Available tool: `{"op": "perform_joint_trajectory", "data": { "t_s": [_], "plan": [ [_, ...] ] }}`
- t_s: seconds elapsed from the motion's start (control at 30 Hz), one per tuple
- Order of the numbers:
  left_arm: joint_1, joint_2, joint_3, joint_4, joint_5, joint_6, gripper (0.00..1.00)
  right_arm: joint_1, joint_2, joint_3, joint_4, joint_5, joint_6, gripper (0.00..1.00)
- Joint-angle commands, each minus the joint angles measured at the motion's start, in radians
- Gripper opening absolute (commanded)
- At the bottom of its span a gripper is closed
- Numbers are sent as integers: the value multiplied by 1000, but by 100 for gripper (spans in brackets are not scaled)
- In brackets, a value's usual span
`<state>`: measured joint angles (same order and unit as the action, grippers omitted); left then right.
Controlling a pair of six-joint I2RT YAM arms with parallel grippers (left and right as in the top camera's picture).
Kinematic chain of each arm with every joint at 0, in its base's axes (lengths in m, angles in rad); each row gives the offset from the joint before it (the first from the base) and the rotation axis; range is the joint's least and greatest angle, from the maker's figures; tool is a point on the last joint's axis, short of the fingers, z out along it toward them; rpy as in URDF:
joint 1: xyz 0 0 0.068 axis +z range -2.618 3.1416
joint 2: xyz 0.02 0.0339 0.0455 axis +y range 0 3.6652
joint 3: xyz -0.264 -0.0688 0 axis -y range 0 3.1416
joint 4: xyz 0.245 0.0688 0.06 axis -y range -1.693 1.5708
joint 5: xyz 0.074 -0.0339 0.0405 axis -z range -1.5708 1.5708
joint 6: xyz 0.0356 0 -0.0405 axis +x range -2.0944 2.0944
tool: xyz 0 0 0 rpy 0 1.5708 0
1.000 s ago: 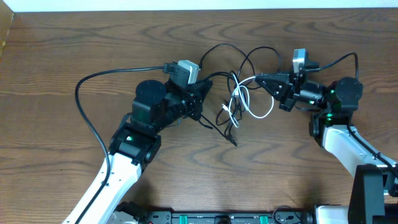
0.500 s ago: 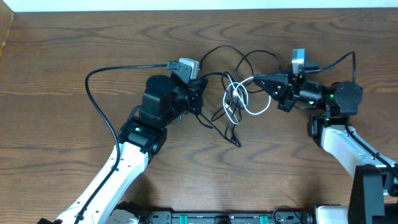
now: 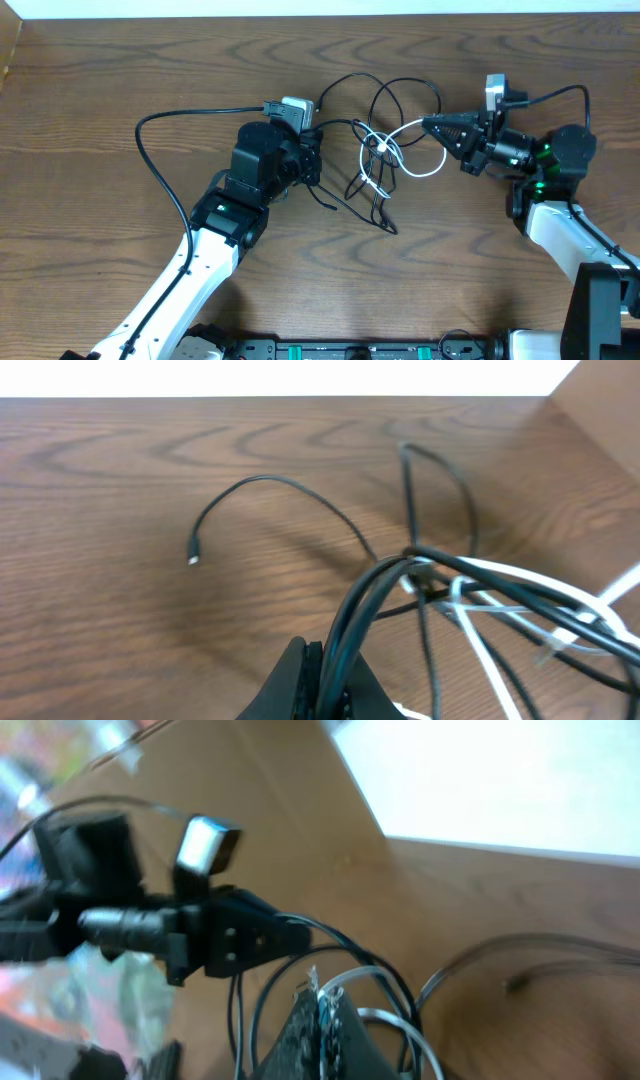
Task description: Untangle cables
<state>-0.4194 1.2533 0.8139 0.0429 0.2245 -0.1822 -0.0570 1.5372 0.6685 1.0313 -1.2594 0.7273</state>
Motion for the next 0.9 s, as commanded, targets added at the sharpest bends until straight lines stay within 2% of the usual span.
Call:
{"op": "perform_joint_trajectory", "data": {
  "t_s": [0.0, 0.13, 0.27, 0.47, 0.67, 0.87],
  "plan": [
    [4, 0, 7, 39, 166, 66, 7, -14, -3, 3, -86, 98, 13, 1],
    [4, 0, 7, 83, 438, 214, 7, -12, -3, 3, -233, 218, 43, 1],
    [3, 0, 7, 82, 529, 268, 8, 0, -3, 3, -252, 243, 61, 1],
    [-9, 0, 7, 82, 544, 270, 8, 43, -3, 3, -165, 244, 53, 1],
    [-18, 2, 7, 61, 535, 329, 8, 66, -3, 3, -72, 216, 55, 1],
    [-18, 2, 7, -52, 347, 330, 8, 58, -3, 3, 80, 123, 81, 1]
  ]
}}
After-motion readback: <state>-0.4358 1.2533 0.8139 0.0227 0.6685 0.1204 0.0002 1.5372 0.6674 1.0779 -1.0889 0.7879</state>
